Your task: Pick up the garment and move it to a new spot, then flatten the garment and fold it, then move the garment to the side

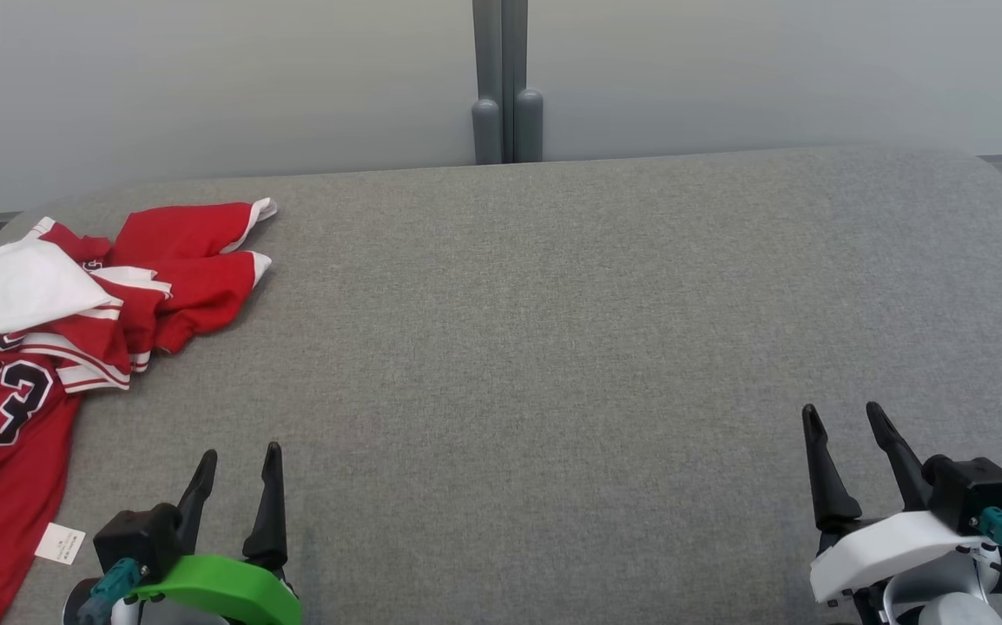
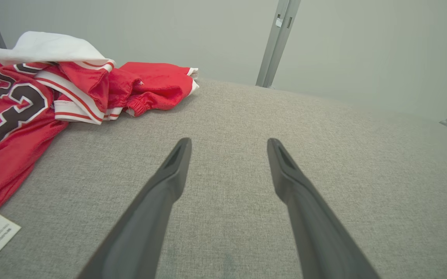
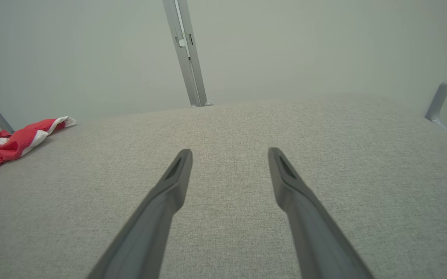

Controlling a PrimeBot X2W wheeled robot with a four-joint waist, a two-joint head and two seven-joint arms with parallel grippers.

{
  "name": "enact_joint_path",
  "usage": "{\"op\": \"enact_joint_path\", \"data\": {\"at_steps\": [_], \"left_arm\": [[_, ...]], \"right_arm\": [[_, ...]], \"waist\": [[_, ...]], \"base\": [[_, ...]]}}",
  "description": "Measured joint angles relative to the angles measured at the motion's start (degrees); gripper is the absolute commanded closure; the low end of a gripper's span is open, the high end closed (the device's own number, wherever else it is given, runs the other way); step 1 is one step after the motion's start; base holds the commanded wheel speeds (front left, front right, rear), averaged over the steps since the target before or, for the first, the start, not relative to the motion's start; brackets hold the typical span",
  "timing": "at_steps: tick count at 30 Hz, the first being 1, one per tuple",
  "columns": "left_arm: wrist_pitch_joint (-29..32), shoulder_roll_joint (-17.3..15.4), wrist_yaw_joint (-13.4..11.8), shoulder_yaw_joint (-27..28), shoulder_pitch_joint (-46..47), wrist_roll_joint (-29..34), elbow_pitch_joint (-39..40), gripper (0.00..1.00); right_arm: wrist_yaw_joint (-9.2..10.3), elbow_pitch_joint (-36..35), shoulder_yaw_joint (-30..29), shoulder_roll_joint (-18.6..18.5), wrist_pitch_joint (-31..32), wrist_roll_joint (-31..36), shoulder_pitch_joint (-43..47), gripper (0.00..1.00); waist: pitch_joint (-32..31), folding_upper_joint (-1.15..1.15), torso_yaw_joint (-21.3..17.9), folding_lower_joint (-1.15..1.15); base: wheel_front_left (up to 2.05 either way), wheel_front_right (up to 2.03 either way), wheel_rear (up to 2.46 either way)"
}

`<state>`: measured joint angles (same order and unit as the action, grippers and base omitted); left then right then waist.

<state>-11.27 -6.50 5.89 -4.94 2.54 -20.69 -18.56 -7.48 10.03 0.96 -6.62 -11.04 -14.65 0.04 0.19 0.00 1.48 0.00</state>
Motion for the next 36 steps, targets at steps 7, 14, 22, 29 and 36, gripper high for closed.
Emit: {"op": "enact_joint_path", "data": {"at_steps": [7, 14, 22, 29, 36], "left_arm": [[-0.91, 0.36, 0.35, 1.04, -0.12, 2.82, -0.74, 0.0], [-1.57, 0.85, 0.73, 2.23, -0.15, 5.53, -1.25, 0.0], [-2.43, 1.47, 1.16, 3.28, -0.14, 7.95, -2.0, 0.0], [-2.99, 1.69, 1.25, 3.35, -0.11, 10.35, -2.19, 0.0], [-3.7, 1.98, 1.41, 3.8, -0.11, 12.32, -2.19, 0.0]], "right_arm": [[0.0, 0.55, -0.31, -0.73, -0.76, 1.97, 0.7, 0.0], [-0.01, 1.45, -1.45, -0.75, -1.69, 4.17, 0.97, 0.0], [-0.01, 2.29, -2.02, -0.92, -2.55, 7.05, 0.96, 0.0], [-0.01, 2.49, -2.0, -0.93, -3.2, 9.01, 0.95, 0.0], [-0.01, 2.48, -2.58, -0.52, -3.98, 10.37, 0.93, 0.0]], "waist": [[-0.04, 0.0, -0.2, 0.0], [-0.07, 0.0, -0.48, 0.0], [0.17, 0.0, -0.57, 0.0], [0.31, 0.0, -0.55, 0.0], [0.49, 0.0, -0.53, 0.0]], "base": [[0.0, 0.0, 0.0], [0.0, 0.0, 0.0], [0.0, 0.0, 0.0], [0.0, 0.0, 0.0], [0.0, 0.0, 0.0]]}}
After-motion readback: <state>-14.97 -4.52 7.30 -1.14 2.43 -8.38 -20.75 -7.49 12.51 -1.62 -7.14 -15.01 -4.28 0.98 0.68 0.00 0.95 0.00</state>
